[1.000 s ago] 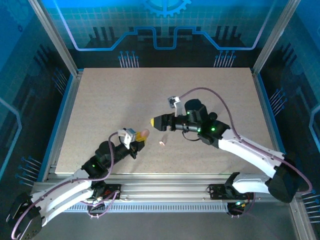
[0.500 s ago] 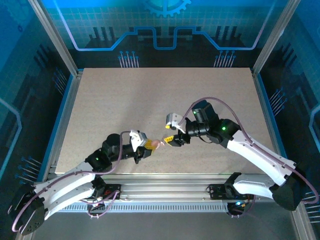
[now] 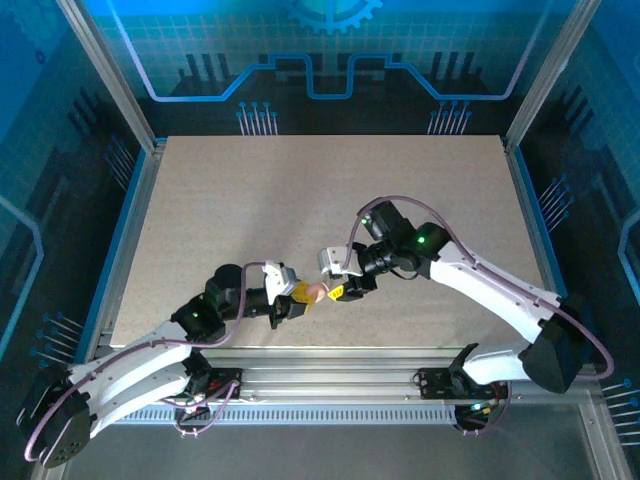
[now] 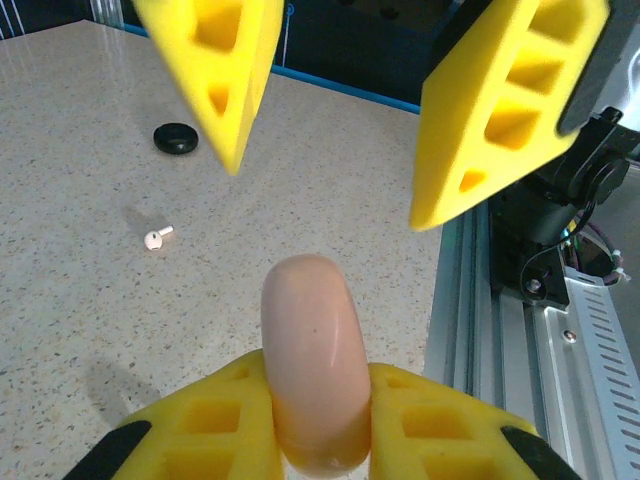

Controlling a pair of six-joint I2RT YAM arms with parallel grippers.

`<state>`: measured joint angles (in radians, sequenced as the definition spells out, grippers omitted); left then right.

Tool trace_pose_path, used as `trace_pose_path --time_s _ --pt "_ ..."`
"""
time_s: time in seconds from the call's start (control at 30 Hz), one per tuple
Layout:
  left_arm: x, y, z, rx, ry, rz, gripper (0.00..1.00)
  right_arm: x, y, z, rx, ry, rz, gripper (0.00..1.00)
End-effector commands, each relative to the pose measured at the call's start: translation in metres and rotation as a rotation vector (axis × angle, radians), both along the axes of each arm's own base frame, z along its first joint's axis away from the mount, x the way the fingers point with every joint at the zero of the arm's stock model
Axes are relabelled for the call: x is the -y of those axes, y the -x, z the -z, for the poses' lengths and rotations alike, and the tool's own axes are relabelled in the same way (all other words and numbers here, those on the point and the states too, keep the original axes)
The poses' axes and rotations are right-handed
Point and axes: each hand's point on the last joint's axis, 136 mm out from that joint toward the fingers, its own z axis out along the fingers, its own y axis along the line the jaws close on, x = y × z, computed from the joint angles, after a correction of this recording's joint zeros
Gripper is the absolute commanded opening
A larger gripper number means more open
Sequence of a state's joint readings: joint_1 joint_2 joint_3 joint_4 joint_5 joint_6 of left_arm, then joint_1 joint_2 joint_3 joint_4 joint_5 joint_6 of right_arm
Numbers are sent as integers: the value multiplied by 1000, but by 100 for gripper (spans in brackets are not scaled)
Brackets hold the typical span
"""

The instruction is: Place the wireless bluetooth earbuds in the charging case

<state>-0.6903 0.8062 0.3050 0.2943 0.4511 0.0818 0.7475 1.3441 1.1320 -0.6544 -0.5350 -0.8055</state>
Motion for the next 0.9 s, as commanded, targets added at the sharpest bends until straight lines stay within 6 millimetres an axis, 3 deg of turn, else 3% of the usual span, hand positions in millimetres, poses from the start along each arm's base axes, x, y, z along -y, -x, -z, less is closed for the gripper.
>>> trace_pose_path --time_s 0.0,0.67,0.87 --pt "5 4 -16 54 34 42 12 -8 11 -3 -23 3 -84 52" --pt "3 5 -20 77 52 36 12 -23 21 7 -155 51 -203 38" --pt "2 4 -22 81 55 29 12 -24 19 8 -152 64 -210 21"
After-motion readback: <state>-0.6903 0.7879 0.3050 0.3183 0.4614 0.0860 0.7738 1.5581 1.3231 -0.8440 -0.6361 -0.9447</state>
